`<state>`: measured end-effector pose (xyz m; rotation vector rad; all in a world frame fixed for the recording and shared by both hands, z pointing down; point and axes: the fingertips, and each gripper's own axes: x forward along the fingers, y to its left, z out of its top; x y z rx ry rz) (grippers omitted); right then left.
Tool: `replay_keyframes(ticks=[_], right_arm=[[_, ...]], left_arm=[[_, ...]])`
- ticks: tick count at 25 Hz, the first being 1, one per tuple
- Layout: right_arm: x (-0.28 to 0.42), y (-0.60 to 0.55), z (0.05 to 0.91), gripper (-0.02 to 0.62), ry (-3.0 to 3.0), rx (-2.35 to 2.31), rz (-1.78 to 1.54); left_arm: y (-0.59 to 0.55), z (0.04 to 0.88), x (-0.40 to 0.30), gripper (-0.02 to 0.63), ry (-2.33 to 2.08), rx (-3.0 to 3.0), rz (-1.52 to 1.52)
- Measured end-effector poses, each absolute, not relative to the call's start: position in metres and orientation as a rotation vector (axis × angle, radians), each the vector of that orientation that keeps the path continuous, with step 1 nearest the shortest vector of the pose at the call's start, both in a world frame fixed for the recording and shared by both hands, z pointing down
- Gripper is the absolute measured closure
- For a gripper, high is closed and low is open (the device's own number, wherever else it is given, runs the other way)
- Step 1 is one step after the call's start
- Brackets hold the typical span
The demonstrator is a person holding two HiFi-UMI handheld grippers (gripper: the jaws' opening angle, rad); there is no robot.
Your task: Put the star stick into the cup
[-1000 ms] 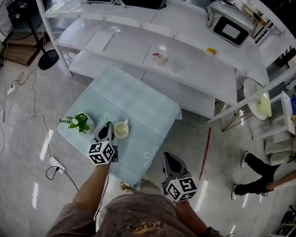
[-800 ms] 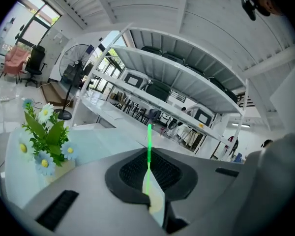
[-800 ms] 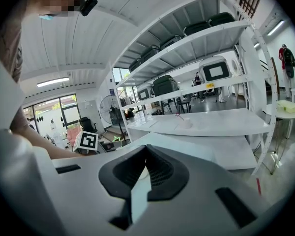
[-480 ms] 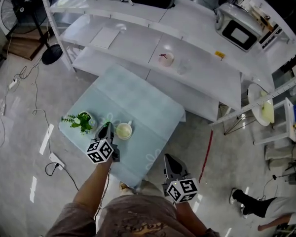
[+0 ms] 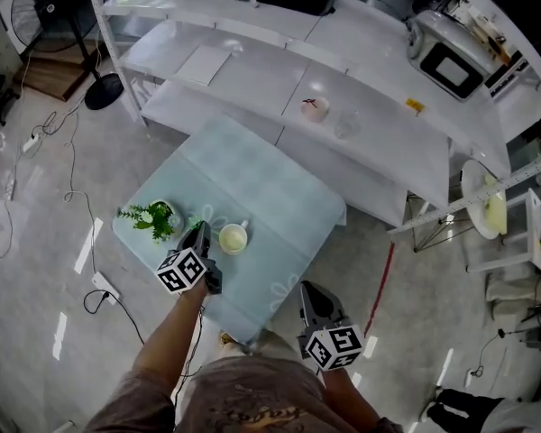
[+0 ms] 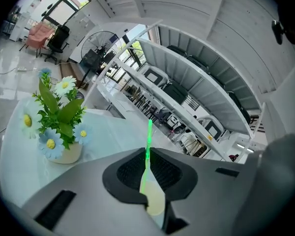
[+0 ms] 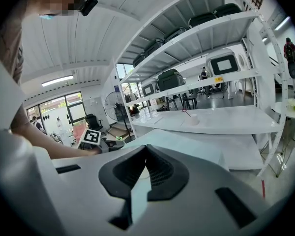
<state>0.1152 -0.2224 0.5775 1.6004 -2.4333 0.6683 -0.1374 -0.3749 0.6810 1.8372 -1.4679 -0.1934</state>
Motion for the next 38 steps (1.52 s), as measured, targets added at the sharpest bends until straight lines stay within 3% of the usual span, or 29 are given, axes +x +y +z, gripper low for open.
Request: replay_keyframes(ticks=[4, 12, 16, 38], right_arm=[[0.115, -0.226, 0.579, 0.595, -2.443, 1.590, 0.671], [0.115, -0.222, 0.576, 0.595, -2.458, 1.585, 0.665], [0.115, -0.218, 0.570, 0.595, -2.473, 1.590, 0.663], [0.110, -0.182, 0.553, 0.595, -2.518, 1.622, 0.661]], left_arm=[[-0.372, 0.683, -0.135, 0.567, -1.454, 1.831, -0.192], [-0.358, 0.683, -0.131, 0.472, -1.389, 1.825, -0.165], [-0.348, 0.682, -0.125, 0.455, -1.346, 1.823, -0.129], [-0.289, 0.687, -0.111, 0.451, -1.215, 1.789, 0.044]])
